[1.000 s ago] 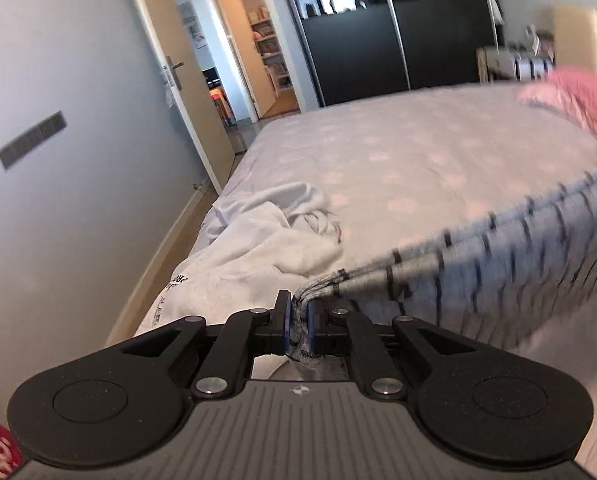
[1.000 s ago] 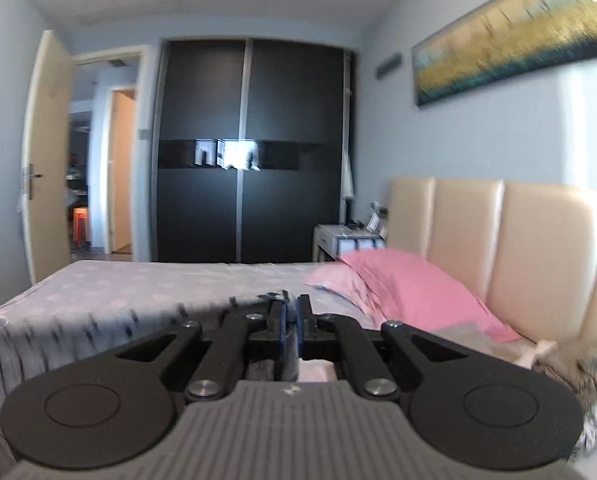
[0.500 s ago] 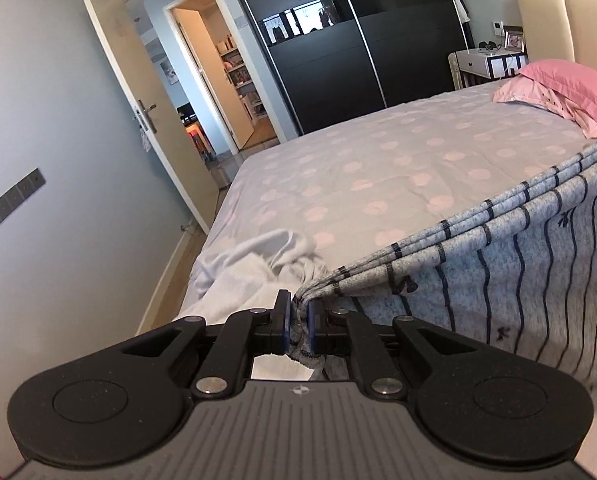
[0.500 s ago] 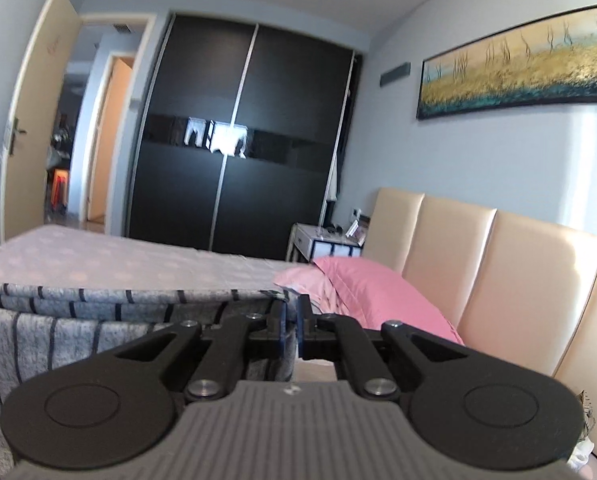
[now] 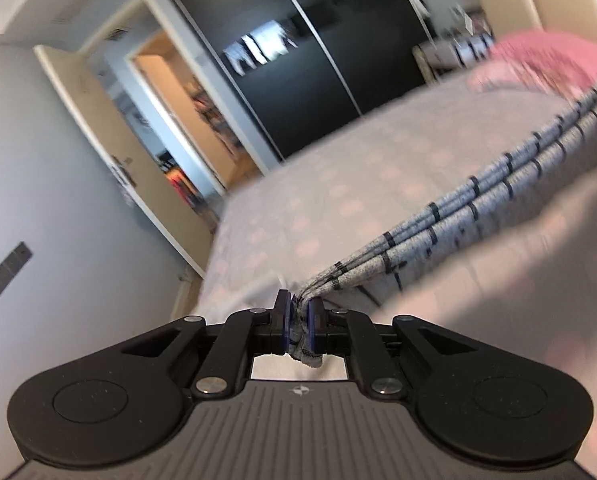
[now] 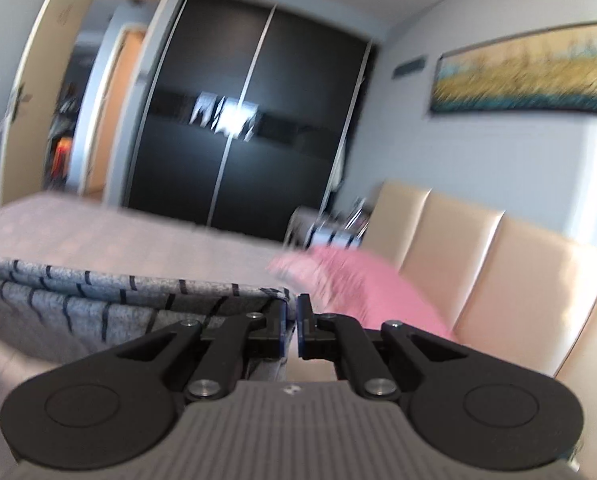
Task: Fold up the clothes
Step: 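Lower the folded pants onto the bed and open both grippers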
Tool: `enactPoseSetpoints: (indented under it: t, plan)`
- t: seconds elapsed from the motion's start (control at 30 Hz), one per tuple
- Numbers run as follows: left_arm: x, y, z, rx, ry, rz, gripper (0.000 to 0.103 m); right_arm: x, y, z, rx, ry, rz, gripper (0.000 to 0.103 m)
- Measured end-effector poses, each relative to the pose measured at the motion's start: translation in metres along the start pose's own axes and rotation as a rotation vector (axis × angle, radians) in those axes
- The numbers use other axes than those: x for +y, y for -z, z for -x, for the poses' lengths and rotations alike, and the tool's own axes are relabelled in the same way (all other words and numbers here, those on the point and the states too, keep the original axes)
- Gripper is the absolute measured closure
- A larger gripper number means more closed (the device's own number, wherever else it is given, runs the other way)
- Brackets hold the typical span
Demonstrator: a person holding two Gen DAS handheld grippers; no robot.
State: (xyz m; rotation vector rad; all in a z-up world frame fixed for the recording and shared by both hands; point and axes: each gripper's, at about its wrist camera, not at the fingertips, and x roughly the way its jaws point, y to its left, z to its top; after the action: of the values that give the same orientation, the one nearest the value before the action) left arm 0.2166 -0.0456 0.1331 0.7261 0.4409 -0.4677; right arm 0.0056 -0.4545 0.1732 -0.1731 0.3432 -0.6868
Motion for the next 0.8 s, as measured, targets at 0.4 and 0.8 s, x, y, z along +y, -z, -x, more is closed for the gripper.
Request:
enactPoseSetpoints:
  t: [0.4,0.8]
  plan:
    - [-0.091,0.167,-0.016,0.28,0.138,-0.27,0.097,0.052,0.154,0.023,0.329,-0.206,0.254,0.098]
    - [-0.072,0.186,0.043,0.336,0.153,-0.437,0.097,0.052,0.171,0.094,0.509,-0.33,0.365,0.098]
